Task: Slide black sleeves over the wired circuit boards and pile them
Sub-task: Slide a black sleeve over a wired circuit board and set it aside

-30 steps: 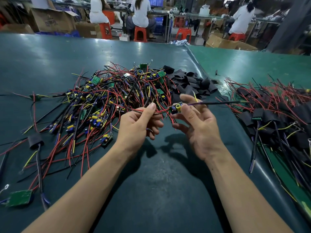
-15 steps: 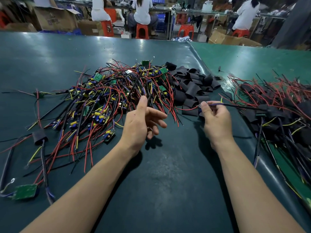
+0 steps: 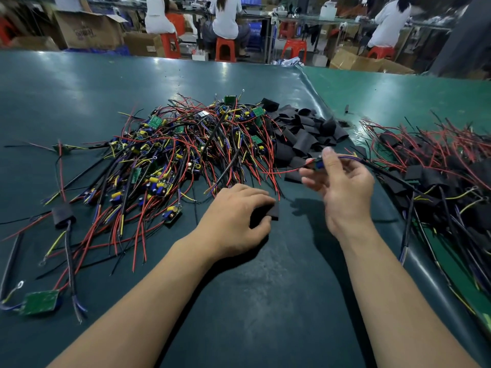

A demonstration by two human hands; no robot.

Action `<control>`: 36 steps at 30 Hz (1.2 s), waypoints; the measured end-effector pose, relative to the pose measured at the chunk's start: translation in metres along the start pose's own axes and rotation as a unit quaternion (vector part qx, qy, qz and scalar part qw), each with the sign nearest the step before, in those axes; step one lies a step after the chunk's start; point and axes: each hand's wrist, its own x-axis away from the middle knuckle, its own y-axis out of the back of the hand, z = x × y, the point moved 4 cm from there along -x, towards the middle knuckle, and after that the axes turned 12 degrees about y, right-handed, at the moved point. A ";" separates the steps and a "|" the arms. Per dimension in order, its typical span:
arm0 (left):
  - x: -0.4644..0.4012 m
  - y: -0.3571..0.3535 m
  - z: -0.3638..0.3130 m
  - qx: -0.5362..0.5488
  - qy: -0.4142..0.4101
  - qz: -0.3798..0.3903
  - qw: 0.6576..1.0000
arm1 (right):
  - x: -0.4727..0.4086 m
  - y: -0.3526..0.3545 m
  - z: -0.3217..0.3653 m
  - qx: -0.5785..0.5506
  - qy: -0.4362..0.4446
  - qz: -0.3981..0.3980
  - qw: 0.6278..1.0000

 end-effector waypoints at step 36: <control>-0.005 0.023 0.015 -0.009 0.066 -0.089 0.994 | -0.004 0.004 0.015 -0.100 -0.047 0.029 0.993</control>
